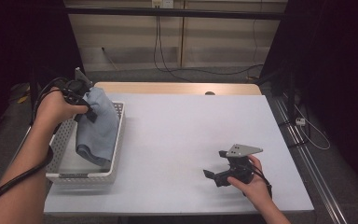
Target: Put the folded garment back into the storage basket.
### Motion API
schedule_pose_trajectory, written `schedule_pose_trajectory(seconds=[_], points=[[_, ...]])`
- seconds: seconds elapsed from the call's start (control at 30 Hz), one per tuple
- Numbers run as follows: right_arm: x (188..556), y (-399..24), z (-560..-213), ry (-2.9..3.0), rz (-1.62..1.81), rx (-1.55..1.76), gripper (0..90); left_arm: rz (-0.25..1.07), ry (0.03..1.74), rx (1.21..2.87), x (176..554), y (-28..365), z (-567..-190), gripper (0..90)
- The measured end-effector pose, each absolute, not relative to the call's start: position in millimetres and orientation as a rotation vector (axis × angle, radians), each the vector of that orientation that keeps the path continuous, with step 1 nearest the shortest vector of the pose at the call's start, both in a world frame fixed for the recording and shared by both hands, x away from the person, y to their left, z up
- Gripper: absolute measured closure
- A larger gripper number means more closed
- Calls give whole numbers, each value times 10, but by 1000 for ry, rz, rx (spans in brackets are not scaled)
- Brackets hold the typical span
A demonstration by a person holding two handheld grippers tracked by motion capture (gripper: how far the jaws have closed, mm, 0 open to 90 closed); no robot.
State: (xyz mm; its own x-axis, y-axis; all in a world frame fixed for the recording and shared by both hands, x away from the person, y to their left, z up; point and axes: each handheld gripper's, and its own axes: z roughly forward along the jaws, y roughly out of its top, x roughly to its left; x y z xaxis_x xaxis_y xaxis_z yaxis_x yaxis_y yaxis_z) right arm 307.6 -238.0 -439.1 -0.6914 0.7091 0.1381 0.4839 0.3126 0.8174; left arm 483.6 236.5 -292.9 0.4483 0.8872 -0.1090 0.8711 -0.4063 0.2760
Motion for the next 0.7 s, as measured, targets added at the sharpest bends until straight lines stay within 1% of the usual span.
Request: schedule_pose_trajectory(seconds=[0.7], points=[[3074,-2369,-4394,2335,1320,1084,25,31,1490,2419,4750,2378,-3014,735]])
